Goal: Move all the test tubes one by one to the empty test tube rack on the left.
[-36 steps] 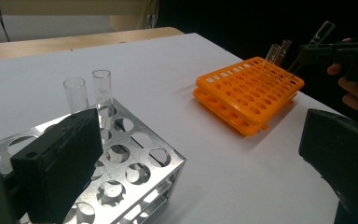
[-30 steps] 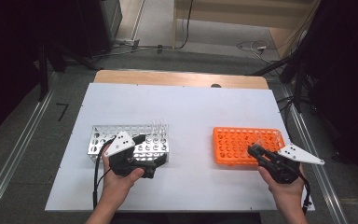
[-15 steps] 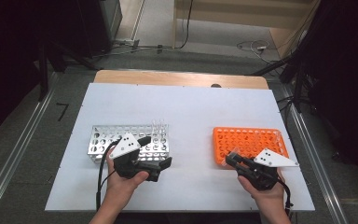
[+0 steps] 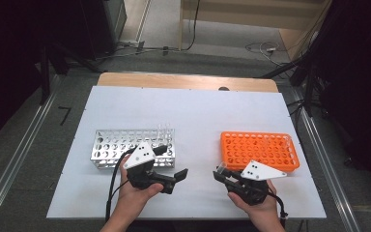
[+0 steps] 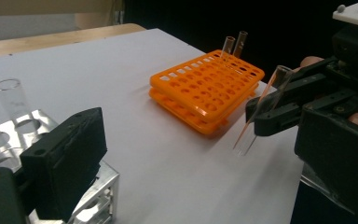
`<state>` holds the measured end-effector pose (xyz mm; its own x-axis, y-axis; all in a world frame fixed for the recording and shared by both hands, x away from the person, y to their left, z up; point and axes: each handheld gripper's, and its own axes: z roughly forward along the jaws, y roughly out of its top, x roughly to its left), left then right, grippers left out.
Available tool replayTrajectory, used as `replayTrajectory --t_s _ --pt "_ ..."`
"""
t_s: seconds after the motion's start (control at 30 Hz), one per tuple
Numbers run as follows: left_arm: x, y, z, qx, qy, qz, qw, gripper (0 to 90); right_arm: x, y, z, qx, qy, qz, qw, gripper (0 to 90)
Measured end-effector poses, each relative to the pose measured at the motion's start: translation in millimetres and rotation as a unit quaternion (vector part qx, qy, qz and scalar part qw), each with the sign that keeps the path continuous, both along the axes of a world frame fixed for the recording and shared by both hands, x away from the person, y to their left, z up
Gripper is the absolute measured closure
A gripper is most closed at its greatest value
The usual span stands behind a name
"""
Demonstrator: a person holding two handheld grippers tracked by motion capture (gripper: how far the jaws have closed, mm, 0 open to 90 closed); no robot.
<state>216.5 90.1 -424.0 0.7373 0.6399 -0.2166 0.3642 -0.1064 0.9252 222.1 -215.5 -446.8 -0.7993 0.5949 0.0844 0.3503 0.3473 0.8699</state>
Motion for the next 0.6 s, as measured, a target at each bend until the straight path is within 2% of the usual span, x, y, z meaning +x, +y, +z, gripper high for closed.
replayTrajectory --t_s 0.17,0.37,0.53,0.6 --pt "-3.3 -13.3 -0.8 0.001 0.002 -0.021 0.9998 6.5 -3.1 10.7 -3.4 -0.007 0.003 0.016 0.9998 73.9" --pt "-8.1 -27.5 -1.0 0.007 -0.001 -0.031 0.9995 19.5 -6.6 20.8 -6.0 -0.012 0.004 0.029 0.9995 73.9" --pt "-10.8 -36.1 -3.3 0.012 -0.002 -0.051 0.9986 31.4 -9.5 27.5 -7.5 -0.015 0.007 0.039 0.9991 73.9" --pt "-12.5 -39.0 -4.0 0.009 -0.010 -0.060 0.9981 39.4 -10.6 29.3 -7.5 -0.015 0.008 0.044 0.9989 73.9"
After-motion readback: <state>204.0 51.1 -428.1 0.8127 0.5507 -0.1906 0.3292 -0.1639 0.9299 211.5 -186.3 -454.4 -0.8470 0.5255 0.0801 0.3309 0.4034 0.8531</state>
